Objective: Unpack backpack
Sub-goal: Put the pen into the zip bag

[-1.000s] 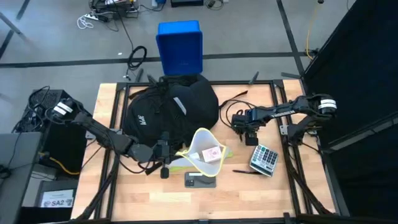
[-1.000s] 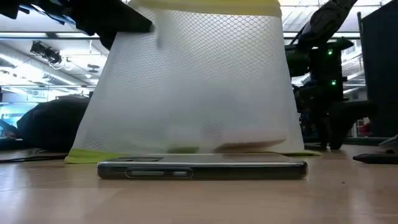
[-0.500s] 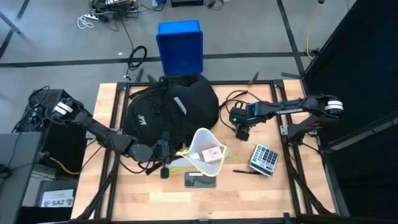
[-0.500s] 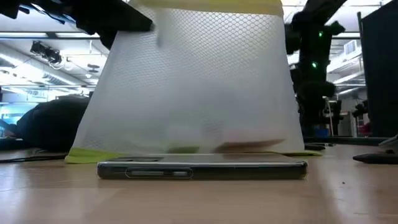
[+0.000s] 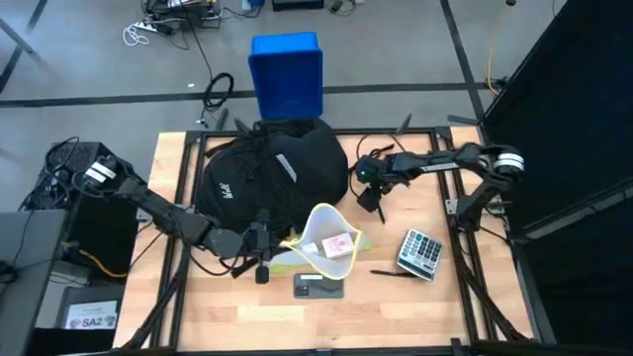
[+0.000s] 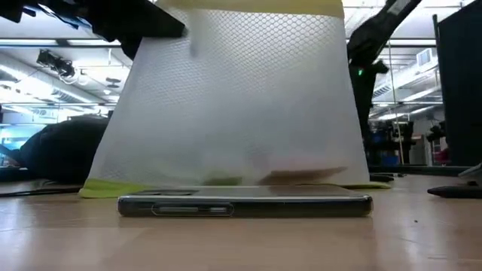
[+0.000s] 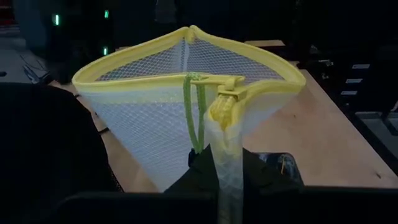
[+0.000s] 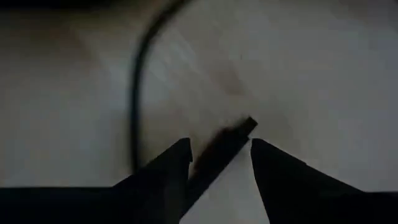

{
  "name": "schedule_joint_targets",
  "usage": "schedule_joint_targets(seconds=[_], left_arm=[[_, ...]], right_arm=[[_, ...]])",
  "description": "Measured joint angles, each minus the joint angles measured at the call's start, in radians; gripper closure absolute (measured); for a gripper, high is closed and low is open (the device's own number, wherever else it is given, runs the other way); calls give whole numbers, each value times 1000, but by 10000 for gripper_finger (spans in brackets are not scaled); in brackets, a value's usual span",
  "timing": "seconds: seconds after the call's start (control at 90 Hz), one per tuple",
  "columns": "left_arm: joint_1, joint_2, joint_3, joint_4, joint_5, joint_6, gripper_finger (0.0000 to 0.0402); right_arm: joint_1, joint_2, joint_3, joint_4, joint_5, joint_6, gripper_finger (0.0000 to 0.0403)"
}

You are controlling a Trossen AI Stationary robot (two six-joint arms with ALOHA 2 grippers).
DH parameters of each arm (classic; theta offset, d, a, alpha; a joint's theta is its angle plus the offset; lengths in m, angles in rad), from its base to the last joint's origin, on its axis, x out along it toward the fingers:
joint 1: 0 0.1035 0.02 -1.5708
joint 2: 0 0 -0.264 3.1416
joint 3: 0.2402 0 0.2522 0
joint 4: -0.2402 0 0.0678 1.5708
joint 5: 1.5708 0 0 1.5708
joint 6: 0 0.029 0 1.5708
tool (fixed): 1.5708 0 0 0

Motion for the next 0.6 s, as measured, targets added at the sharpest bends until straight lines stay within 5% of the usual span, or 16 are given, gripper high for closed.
schedule_joint_targets(seconds=[0.267, 0.6], left_arm=[[0, 0, 0, 6, 0, 0, 402], [0, 0, 0, 16, 0, 0, 402]], right_arm=[[-9, 60, 9, -10, -20, -40, 262], [-7, -18, -2, -95, 6, -63, 394]])
